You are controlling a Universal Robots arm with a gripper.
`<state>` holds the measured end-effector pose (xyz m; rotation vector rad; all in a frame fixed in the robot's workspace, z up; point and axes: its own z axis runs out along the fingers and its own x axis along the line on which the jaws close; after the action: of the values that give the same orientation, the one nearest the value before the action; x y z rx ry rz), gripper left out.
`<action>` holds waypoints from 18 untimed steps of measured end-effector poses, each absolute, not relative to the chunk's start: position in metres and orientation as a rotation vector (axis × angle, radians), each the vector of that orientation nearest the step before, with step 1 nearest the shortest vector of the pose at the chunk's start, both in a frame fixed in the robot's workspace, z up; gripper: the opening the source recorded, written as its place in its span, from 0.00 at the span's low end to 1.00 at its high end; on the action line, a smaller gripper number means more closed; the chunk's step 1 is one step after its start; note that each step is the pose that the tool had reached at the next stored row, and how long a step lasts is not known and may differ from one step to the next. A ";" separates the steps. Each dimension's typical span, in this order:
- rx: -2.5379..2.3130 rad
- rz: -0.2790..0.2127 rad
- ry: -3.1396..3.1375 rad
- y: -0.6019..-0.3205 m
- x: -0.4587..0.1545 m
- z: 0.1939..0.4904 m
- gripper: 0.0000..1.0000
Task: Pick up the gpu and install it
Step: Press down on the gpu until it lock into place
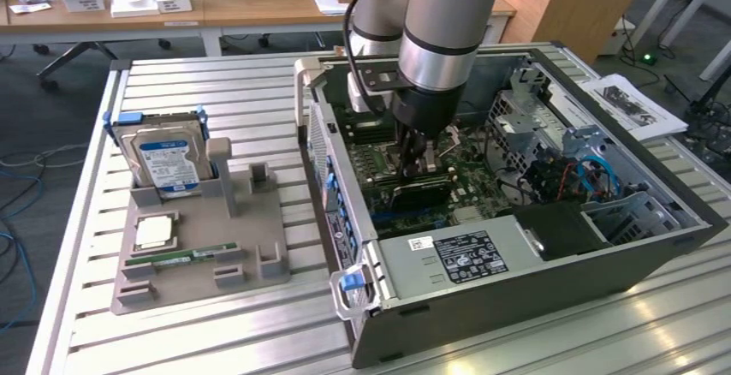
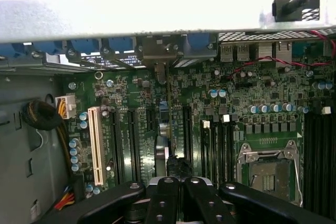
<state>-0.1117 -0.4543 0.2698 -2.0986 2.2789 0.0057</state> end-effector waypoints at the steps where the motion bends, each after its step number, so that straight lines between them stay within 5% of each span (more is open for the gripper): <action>1: -2.099 0.006 2.279 -0.454 -0.112 0.269 0.11; 18: -2.099 0.005 2.279 -0.454 -0.112 0.266 0.11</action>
<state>-0.1118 -0.4544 0.2664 -2.0990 2.2792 0.0055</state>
